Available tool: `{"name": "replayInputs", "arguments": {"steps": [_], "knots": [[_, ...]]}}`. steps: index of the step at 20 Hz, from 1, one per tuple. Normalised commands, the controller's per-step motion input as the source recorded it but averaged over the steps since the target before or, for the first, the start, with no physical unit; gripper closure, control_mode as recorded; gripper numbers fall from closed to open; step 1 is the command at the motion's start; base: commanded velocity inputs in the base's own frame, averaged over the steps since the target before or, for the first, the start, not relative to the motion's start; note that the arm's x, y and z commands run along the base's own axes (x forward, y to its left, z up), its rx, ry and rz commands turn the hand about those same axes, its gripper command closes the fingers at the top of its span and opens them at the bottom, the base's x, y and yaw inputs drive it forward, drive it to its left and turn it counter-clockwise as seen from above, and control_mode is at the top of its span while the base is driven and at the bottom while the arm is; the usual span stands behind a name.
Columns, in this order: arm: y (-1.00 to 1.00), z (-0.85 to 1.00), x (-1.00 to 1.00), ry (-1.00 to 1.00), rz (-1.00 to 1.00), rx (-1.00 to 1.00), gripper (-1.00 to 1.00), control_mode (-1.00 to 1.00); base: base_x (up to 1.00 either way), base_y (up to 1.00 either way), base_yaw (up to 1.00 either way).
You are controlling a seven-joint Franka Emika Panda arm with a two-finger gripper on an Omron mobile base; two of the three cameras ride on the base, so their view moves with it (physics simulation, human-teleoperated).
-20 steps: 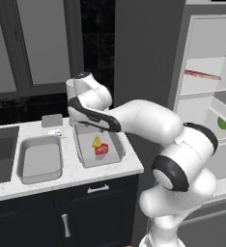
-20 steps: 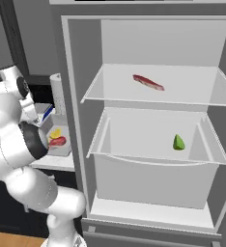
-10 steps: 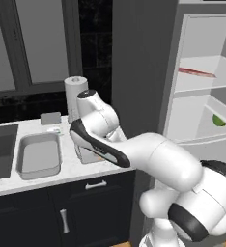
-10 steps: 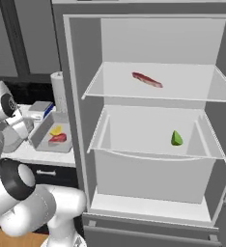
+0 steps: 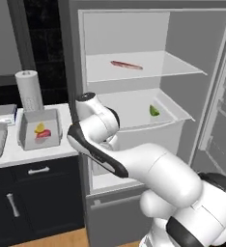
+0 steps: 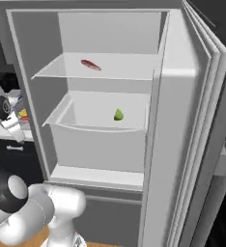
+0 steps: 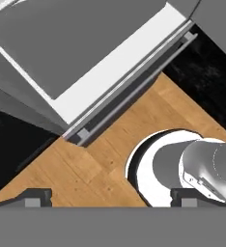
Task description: Place one lemon wedge and one steak in each tupperware on the nearby counter, to pack two identical lunches.
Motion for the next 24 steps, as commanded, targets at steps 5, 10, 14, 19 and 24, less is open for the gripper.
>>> {"name": "replayInputs", "arguments": {"steps": [5, 10, 14, 19, 24], "knots": [[0.0, 0.0, 0.0, 0.0, 0.0, 0.0, -1.0, 1.0, 0.84, -0.77, 0.09], [0.0, 0.0, 0.0, 0.0, 0.0, 0.0, -1.0, 1.0, 1.0, -0.22, 0.05], [-0.21, 0.96, 0.7, -0.05, 0.25, -0.01, -1.0, -1.0, 0.0, 0.0, 0.0], [-0.3, 1.0, -0.34, -0.25, 0.28, -0.23, -1.0, -1.0, 0.0, 0.0, 0.0], [-0.78, 1.0, -0.46, -0.41, 0.38, -0.17, -1.0, -1.0, 0.0, 0.0, 0.0]]}}
